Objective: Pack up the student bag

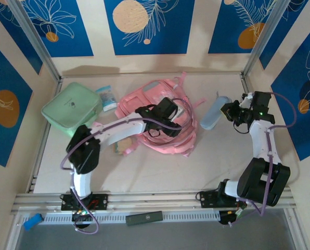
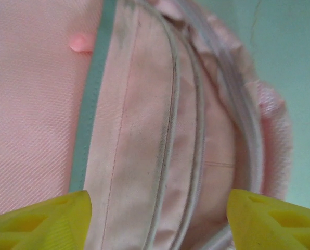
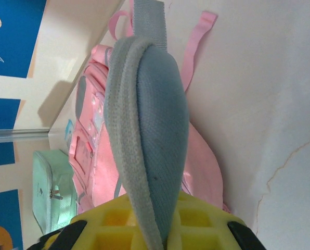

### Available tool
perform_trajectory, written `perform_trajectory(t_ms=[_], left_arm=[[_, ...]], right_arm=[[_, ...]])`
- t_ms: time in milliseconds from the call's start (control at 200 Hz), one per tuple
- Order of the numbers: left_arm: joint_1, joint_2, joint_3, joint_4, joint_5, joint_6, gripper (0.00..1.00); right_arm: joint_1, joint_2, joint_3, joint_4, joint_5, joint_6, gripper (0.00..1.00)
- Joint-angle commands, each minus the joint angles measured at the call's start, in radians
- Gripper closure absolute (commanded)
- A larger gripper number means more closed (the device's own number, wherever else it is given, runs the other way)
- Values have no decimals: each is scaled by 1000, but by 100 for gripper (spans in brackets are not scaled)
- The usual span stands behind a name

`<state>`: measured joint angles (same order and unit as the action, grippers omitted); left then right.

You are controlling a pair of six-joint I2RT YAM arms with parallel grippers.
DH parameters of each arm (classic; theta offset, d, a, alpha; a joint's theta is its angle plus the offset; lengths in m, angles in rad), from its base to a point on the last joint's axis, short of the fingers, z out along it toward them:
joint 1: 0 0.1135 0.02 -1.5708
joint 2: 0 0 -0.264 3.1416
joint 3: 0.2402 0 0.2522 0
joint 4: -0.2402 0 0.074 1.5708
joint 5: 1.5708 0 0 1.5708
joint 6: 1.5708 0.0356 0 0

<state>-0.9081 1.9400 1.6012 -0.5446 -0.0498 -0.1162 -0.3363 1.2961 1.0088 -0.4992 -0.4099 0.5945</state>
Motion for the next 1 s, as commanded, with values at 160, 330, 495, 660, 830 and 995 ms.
perform_trajectory(t_ms=[160,330,495,660,830,995], left_arm=[[13,177,117,-94,-133,185,35],[35,174,131,-47,-130,212,67],[71,152,169,-61,-130,233,98],[88,58,225,-75,-135,239,100],[122,1,354,-103,-126,131,100],[126,13,474,-126,-106,1,100]], right_arm=[[-8,-18,-45,-26,-57,8,100],[16,-27,-53,-33,-60,7,100],[27,-37,-43,-71,-51,-4,100],[54,-56,-44,-112,-90,22,100],[179,-54,-73,-48,-84,114,100],[329,91,-80,199,-78,290,100]])
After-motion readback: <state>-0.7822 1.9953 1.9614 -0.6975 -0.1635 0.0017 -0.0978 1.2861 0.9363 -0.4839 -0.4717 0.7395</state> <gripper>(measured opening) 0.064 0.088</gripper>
